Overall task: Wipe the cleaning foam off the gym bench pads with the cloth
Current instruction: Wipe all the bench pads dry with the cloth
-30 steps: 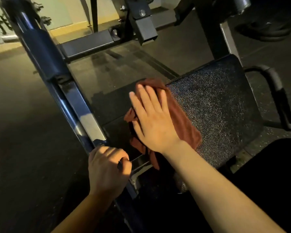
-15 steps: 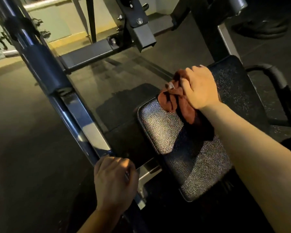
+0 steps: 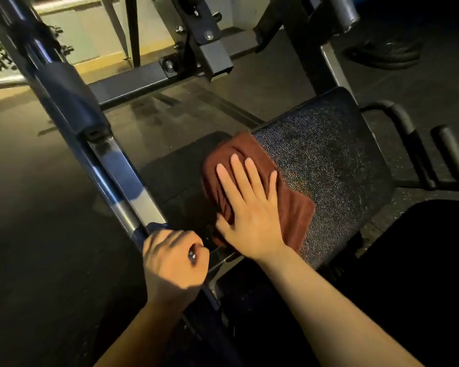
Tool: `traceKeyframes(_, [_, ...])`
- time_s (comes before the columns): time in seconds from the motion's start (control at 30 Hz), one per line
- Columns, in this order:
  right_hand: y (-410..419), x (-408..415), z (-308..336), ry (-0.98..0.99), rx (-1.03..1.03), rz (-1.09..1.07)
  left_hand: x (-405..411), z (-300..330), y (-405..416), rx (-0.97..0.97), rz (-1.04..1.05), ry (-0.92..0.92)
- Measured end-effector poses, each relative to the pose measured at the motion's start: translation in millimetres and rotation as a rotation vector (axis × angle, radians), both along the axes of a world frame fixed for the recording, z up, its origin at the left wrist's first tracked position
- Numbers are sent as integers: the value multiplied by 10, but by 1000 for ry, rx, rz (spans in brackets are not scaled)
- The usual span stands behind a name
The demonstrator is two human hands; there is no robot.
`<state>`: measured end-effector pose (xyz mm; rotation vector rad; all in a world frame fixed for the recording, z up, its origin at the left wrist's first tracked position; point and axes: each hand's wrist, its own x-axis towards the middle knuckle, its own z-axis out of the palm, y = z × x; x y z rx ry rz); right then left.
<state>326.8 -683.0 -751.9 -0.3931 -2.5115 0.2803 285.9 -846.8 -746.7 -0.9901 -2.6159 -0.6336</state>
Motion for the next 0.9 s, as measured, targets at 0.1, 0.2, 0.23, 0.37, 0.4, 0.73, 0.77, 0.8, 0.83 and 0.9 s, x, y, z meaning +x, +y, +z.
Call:
traceKeyframes(0.1, [-142, 361, -330, -85, -17, -118, 12, 12, -6, -5, 6, -17])
traceKeyframes(0.2, [-212, 667, -612, -135, 16, -129, 17, 14, 8, -26, 24, -28])
traceKeyframes(0.23, [-217, 702, -657, -129, 22, -129, 13, 7, 12, -29, 33, -31])
traceKeyframes(0.37, [-176, 575, -581, -106, 44, -126, -13, -22, -5, -12, -3, -16])
traceKeyframes(0.4, [-153, 529, -546, -92, 51, -113, -18, -22, -8, -8, -16, -18])
traceKeyframes(0.73, [1048, 164, -169, 97, -471, -522, -20, -23, 2, 23, -16, -33])
traceKeyframes(0.77, [1213, 186, -162, 91, -539, -601, -14, -20, 3, 33, -15, -42])
traceKeyframes(0.8, [1329, 231, -176, 86, -591, -657, -8, -14, 7, 44, -15, -49])
traceKeyframes(0.83, [1378, 285, -208, 82, -640, -706, -4, -9, 12, 51, -17, -53])
traceKeyframes(0.9, [1273, 365, -289, 71, -742, -826, -4, -4, 17, 49, -14, -51])
